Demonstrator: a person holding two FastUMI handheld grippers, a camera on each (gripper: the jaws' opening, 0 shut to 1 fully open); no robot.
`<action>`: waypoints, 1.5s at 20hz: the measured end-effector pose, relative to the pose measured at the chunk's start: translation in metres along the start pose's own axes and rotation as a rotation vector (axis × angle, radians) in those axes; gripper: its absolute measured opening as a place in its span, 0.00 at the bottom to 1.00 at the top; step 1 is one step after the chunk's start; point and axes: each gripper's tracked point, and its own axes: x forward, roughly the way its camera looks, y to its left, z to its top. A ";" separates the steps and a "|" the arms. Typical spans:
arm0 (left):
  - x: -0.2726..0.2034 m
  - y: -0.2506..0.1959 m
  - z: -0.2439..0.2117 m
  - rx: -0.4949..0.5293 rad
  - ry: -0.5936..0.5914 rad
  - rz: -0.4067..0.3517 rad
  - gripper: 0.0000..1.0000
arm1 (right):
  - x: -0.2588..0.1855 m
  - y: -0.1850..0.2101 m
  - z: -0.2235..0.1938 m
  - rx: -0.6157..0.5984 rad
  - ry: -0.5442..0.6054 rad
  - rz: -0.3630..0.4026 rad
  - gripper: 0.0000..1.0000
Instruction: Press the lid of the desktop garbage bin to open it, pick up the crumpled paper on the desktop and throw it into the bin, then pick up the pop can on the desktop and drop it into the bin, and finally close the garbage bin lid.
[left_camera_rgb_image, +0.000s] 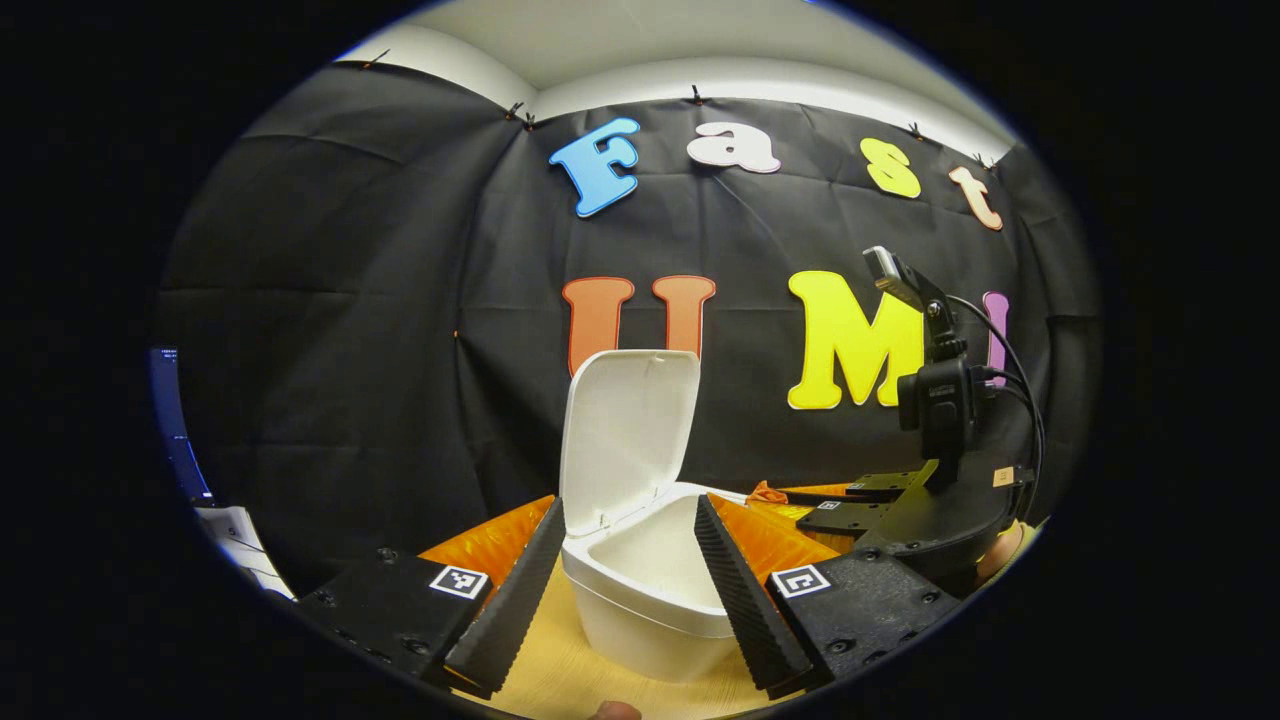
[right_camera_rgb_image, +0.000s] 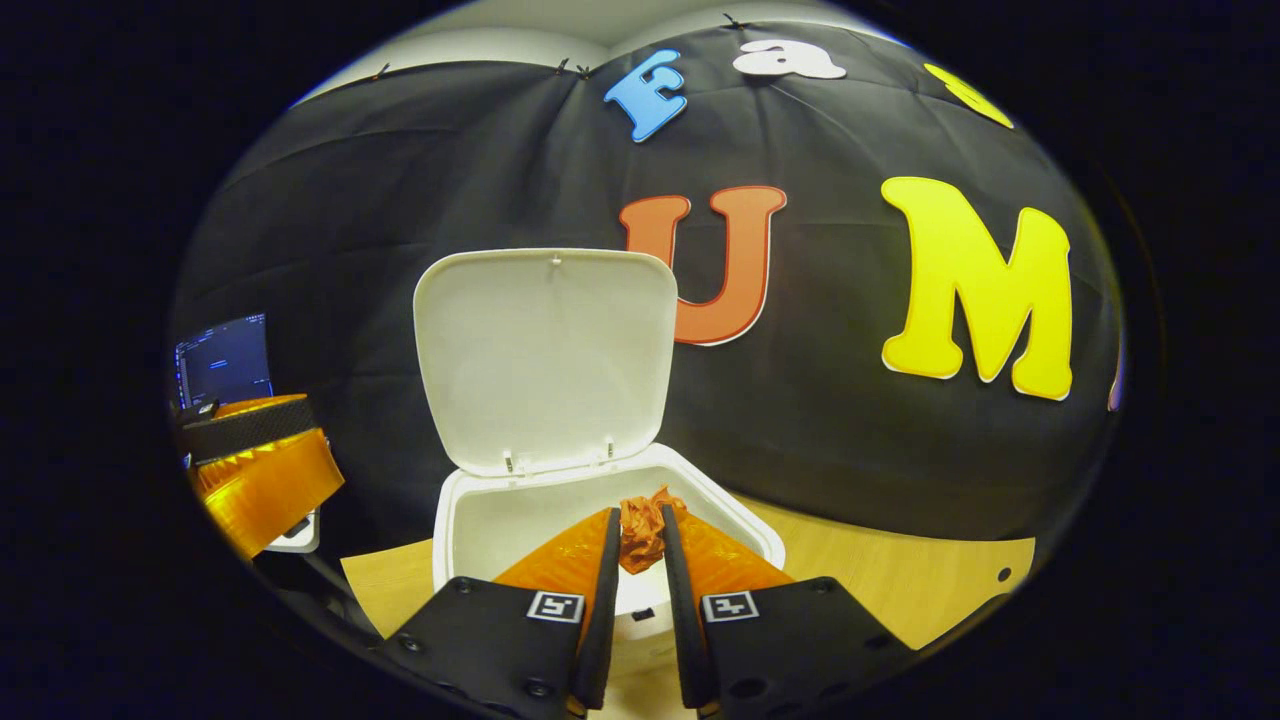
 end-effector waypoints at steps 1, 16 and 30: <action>0.000 0.000 0.000 -0.002 0.001 0.001 0.87 | 0.001 0.001 -0.002 0.006 0.007 0.010 0.36; 0.004 -0.019 -0.008 -0.028 0.028 -0.014 0.87 | -0.046 -0.034 0.017 -0.039 -0.081 -0.105 0.88; 0.010 -0.165 -0.036 -0.056 0.093 -0.284 0.87 | -0.189 -0.163 0.021 0.012 -0.175 -0.416 0.92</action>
